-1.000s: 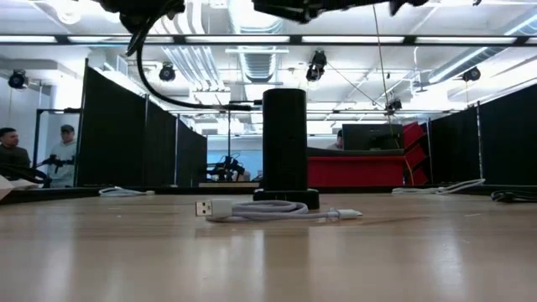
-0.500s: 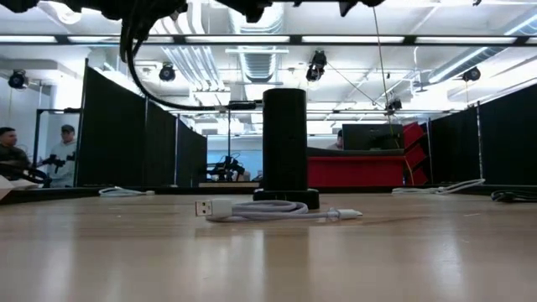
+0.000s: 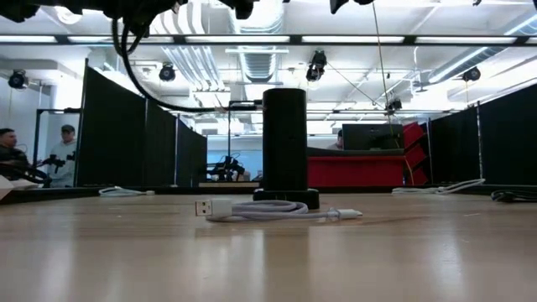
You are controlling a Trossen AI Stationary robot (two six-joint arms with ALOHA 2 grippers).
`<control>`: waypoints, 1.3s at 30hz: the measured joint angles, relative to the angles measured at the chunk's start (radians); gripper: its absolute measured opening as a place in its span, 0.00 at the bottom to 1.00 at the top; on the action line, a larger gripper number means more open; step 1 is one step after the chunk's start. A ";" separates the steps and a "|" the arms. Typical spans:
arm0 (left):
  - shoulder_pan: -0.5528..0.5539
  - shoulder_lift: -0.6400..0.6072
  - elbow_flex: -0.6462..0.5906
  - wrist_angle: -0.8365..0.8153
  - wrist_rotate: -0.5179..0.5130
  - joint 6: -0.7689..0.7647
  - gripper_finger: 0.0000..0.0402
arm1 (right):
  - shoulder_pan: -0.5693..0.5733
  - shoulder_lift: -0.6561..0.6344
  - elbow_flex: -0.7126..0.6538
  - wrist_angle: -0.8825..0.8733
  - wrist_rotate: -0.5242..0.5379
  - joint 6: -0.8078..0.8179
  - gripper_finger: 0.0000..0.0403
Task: Insert USB
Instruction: Insert the left black charger cable into the white outlet extension
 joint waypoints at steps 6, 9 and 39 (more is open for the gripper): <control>0.000 0.002 0.000 0.009 -0.055 0.001 0.13 | 0.004 0.003 0.009 -0.028 0.045 0.016 0.38; 0.000 0.001 0.000 0.012 -0.072 0.013 0.13 | 0.008 0.000 0.009 -0.030 0.063 0.017 0.34; 0.000 -0.018 0.002 0.008 -0.147 0.058 0.17 | 0.009 -0.011 0.008 -0.038 0.241 0.016 0.02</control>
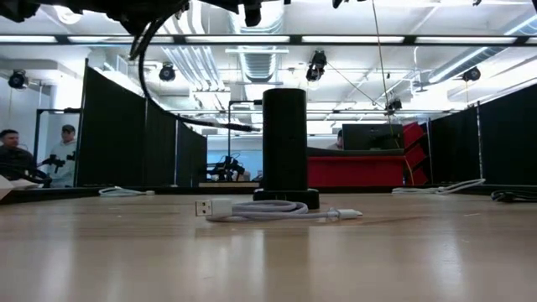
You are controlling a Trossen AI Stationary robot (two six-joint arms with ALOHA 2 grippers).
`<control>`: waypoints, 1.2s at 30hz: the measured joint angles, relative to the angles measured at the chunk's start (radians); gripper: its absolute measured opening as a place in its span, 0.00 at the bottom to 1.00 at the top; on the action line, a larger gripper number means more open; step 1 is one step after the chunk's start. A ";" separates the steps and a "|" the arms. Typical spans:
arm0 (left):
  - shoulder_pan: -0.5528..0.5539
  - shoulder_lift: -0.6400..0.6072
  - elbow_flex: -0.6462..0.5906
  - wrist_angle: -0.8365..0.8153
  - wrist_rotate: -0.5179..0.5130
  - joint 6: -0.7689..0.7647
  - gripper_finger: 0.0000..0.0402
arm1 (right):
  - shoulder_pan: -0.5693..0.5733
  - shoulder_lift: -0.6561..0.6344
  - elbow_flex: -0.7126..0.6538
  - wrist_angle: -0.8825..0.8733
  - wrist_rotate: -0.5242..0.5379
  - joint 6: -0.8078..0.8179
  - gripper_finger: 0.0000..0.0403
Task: Insert USB
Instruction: Insert the left black charger cable into the white outlet extension
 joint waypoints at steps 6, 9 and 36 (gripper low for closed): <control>-0.002 -0.027 0.000 -0.060 -0.010 -0.027 0.37 | -0.001 -0.023 0.000 0.008 0.008 -0.007 0.02; -0.002 -0.047 0.000 -0.181 -0.011 -0.134 0.40 | 0.000 -0.025 0.000 0.016 -0.048 -0.009 0.02; -0.017 -0.110 0.065 -0.852 0.245 -0.737 0.32 | 0.096 0.032 0.000 0.173 -0.282 0.084 0.02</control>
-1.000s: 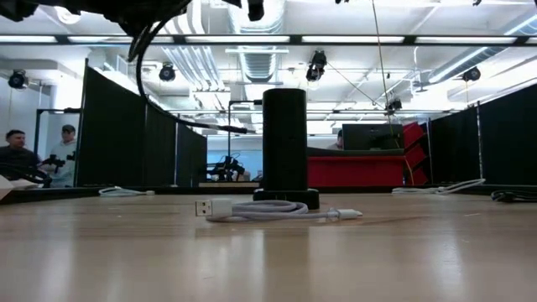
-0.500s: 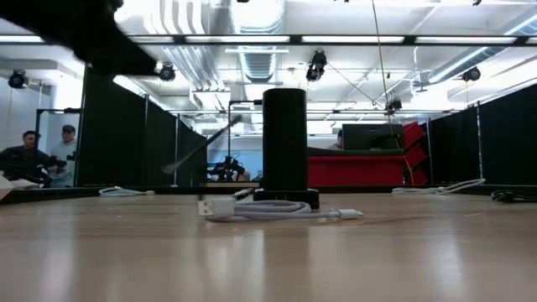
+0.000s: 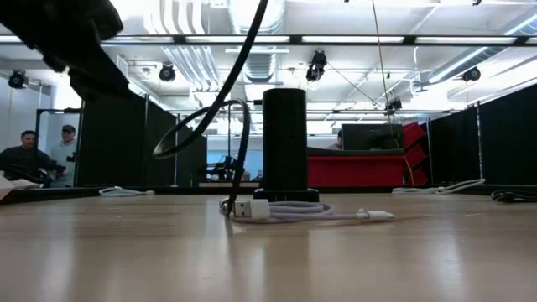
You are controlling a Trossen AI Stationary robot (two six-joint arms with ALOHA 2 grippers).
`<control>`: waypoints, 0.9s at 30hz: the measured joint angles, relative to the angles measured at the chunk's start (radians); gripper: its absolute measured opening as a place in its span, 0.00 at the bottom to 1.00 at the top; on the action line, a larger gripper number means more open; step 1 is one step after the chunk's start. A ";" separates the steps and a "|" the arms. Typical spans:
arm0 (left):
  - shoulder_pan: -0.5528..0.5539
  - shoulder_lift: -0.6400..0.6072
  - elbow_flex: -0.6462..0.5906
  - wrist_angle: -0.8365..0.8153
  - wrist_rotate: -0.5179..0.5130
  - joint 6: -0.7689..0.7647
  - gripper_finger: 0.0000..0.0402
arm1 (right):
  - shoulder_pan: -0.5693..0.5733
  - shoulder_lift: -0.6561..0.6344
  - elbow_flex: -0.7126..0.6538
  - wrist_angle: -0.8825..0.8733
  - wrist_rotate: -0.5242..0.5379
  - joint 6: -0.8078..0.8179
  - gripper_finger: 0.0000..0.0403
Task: Insert USB
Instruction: Insert the left black charger cable into the white outlet extension
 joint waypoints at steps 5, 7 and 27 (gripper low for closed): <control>-0.047 0.000 0.057 -0.180 0.035 -0.064 0.26 | 0.026 0.051 0.000 0.022 0.110 0.074 0.02; -0.065 -0.001 0.080 -0.252 0.048 -0.089 0.24 | 0.037 0.071 0.000 0.031 0.154 0.103 0.02; -0.161 0.002 0.083 -0.482 0.028 -0.019 0.16 | -0.038 0.286 0.001 0.105 0.376 0.735 0.02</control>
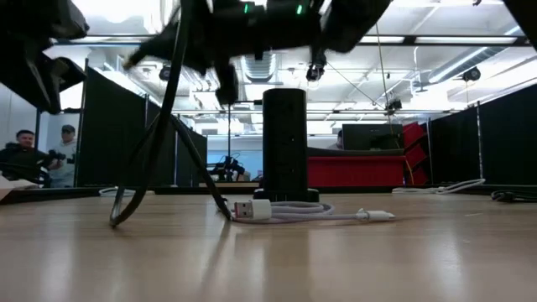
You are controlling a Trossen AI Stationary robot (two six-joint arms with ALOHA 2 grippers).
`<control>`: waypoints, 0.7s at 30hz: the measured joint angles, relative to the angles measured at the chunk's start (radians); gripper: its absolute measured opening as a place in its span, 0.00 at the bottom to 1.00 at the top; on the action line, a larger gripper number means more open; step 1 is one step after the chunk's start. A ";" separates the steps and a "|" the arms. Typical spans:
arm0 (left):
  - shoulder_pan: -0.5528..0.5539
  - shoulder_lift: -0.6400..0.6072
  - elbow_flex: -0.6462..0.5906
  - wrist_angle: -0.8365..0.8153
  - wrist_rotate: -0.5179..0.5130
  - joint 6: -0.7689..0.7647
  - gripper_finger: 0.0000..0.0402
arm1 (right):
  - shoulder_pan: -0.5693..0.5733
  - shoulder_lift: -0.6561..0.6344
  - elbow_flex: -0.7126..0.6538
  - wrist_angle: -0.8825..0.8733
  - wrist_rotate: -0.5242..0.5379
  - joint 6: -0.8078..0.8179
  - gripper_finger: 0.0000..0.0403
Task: Insert USB
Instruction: Insert the left black charger cable into the white outlet extension
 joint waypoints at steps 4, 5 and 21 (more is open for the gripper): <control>-0.005 0.001 -0.016 0.045 -0.039 0.011 0.16 | -0.009 0.064 0.047 0.003 -0.015 0.049 0.02; -0.009 -0.001 -0.017 0.062 -0.049 0.016 0.16 | -0.008 0.070 0.071 -0.003 -0.020 0.030 0.02; -0.107 -0.070 -0.042 0.338 -0.298 0.090 0.16 | 0.005 0.117 0.402 -0.204 -0.077 -0.292 0.02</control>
